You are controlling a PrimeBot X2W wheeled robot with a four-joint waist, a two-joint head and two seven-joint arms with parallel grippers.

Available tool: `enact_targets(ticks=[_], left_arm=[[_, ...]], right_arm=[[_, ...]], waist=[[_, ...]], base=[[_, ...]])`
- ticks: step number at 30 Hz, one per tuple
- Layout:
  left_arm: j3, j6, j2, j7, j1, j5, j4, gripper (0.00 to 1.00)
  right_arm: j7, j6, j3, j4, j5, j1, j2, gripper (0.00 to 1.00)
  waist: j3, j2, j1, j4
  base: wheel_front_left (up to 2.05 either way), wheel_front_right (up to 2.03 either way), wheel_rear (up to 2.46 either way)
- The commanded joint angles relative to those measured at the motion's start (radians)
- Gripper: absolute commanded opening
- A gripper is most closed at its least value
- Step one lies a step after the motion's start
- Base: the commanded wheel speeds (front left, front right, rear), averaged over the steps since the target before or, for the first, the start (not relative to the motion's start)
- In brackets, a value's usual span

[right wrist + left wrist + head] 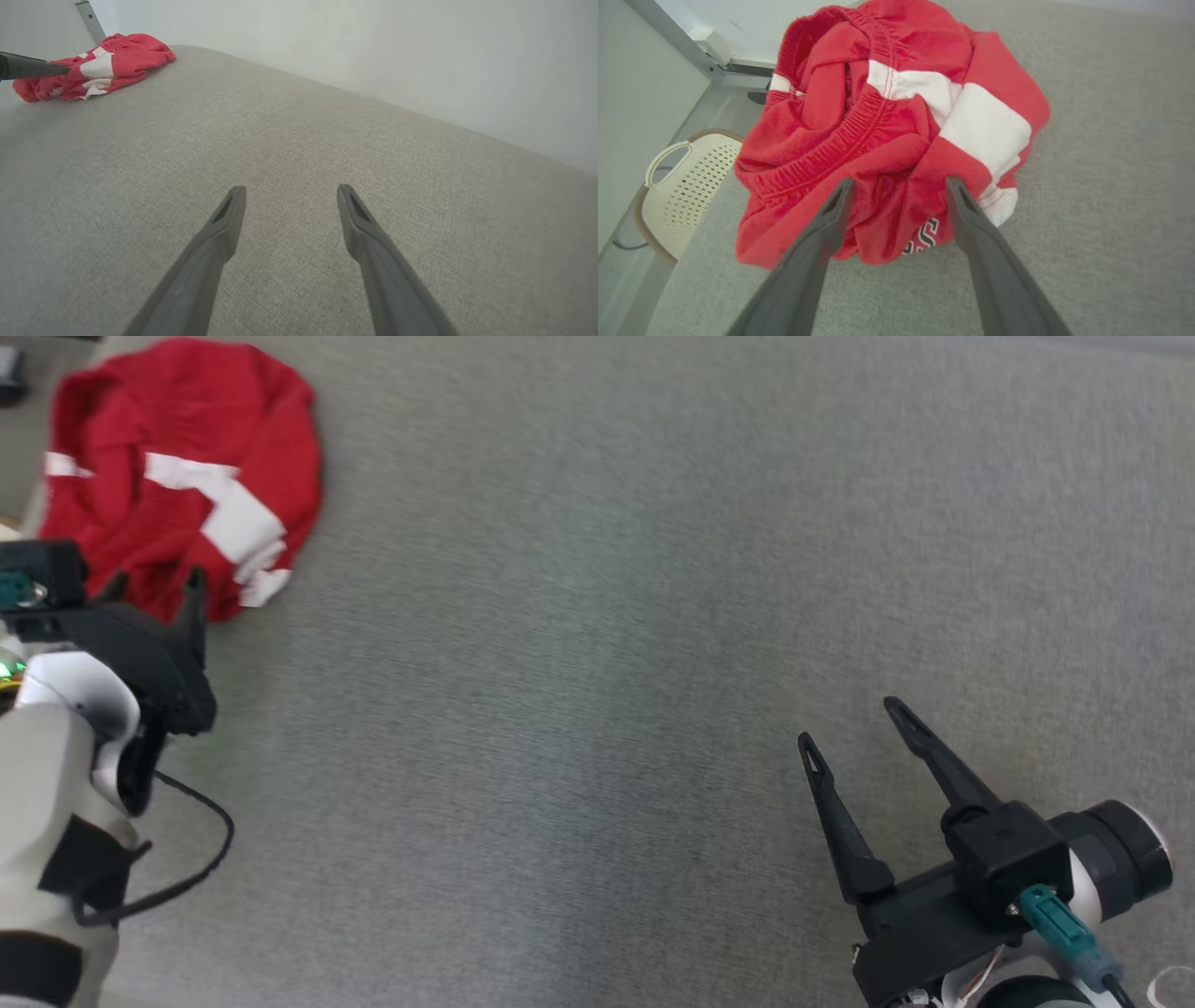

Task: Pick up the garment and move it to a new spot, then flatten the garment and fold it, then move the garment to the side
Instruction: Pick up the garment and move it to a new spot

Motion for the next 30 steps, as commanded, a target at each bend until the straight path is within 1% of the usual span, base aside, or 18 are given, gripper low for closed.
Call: enact_targets(ticks=[1,5,8,9,10,13,18,19,26,30], left_arm=[[-0.003,0.007,0.001,0.010,-0.032,0.008,0.026,1.00],[-0.006,0.039,0.013,0.051,-0.083,0.015,0.111,1.00],[0.002,0.070,0.008,0.077,-0.100,0.004,0.166,1.00],[0.009,0.088,0.004,0.089,-0.106,-0.005,0.198,0.49],[0.011,0.095,0.008,0.077,-0.107,-0.004,0.203,0.00],[0.011,0.096,0.016,0.056,-0.106,-0.006,0.220,0.00],[0.013,0.088,0.056,0.015,-0.111,-0.003,0.224,0.00],[0.013,0.088,0.056,0.015,-0.111,-0.003,0.224,0.00],[-0.013,0.077,0.118,-0.001,-0.137,0.028,0.201,0.00],[-0.040,0.058,0.130,0.014,-0.163,0.041,0.155,0.00]], right_arm=[[-0.005,-0.002,-0.004,-0.009,-0.009,0.000,-0.001,1.00],[-0.012,-0.002,-0.007,-0.018,-0.012,0.008,0.004,1.00],[-0.020,-0.002,-0.005,-0.008,-0.006,0.001,0.011,1.00],[-0.028,-0.002,0.000,0.004,0.004,-0.007,0.015,1.00],[-0.031,-0.002,0.003,0.012,0.006,-0.010,0.017,1.00],[-0.048,-0.002,0.012,0.038,0.015,-0.022,0.022,1.00],[-0.081,-0.002,0.018,0.094,0.033,-0.043,0.038,1.00],[-0.081,-0.002,0.018,0.094,0.033,-0.043,0.038,1.00],[-0.151,-0.002,0.010,0.215,0.067,-0.025,0.068,1.00],[-0.189,-0.002,-0.025,0.266,0.086,0.003,0.079,1.00]], waist=[[0.112,-0.0002,-0.0003,-0.095],[0.132,-0.0002,-0.0003,-0.102],[0.128,-0.0002,-0.0003,-0.107],[0.116,-0.0002,-0.0003,-0.110],[0.108,-0.0002,-0.0003,-0.111],[0.079,-0.0002,-0.0003,-0.115],[0.005,-0.0002,-0.0003,-0.126],[0.005,-0.0002,-0.0003,-0.126],[-0.172,-0.0002,-0.0003,-0.148],[-0.275,-0.0002,-0.0003,-0.157]], base=[[0.00,0.00,0.00],[0.00,0.00,0.00],[0.00,0.00,0.00],[0.00,0.00,0.00],[0.00,0.00,0.00],[0.00,0.00,0.00],[0.00,0.00,0.00],[0.00,0.00,0.00],[0.00,0.00,0.00],[0.00,0.00,0.00]])
